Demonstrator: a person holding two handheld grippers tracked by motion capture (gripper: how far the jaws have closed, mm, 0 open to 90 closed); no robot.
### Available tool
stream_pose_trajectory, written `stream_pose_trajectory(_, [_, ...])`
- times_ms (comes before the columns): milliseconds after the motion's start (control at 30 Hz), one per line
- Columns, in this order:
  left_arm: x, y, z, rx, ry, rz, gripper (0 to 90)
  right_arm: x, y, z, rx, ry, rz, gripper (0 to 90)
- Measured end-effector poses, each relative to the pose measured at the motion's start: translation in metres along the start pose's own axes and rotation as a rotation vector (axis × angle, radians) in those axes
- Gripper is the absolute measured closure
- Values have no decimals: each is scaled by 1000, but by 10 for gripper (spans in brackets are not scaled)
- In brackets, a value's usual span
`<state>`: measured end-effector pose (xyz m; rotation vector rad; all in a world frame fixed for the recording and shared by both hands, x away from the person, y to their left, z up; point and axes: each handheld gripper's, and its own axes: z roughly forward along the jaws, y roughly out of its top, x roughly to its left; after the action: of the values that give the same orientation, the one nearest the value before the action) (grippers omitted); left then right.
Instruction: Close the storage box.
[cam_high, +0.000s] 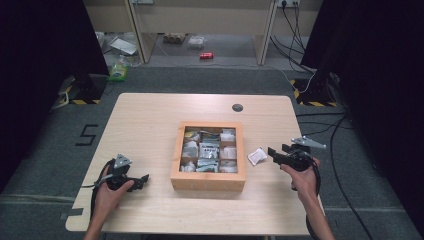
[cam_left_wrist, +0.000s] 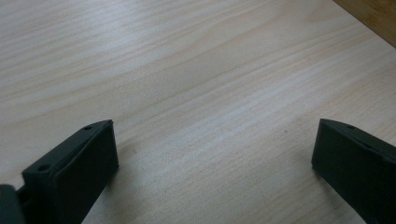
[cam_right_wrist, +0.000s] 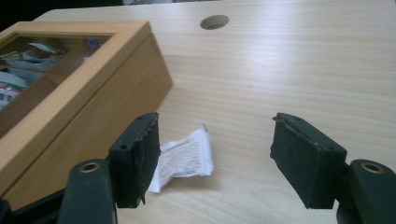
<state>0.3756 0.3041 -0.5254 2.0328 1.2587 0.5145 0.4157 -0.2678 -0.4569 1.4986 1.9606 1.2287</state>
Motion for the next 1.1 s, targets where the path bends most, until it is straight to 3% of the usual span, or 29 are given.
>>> stream_pose_trajectory(167, [0,0,0,-1,0,0,0,-6,-4,2,29,-7,5,323])
stream_pose_trajectory(367, [0,0,0,-1,-1,0,0,-2,-9,5,65,11,4,304])
stream_pose_trajectory(633, [0,0,0,-1,0,-1,0,-1,-21,4,96,-4,1,293])
stream_pose_trajectory(867, [0,0,0,0,0,0,0,2,-35,-5,105,-6,-6,283])
stream_pose_trajectory(1100, [0,0,0,-1,0,0,0,4,-54,-15,135,-25,-48,280])
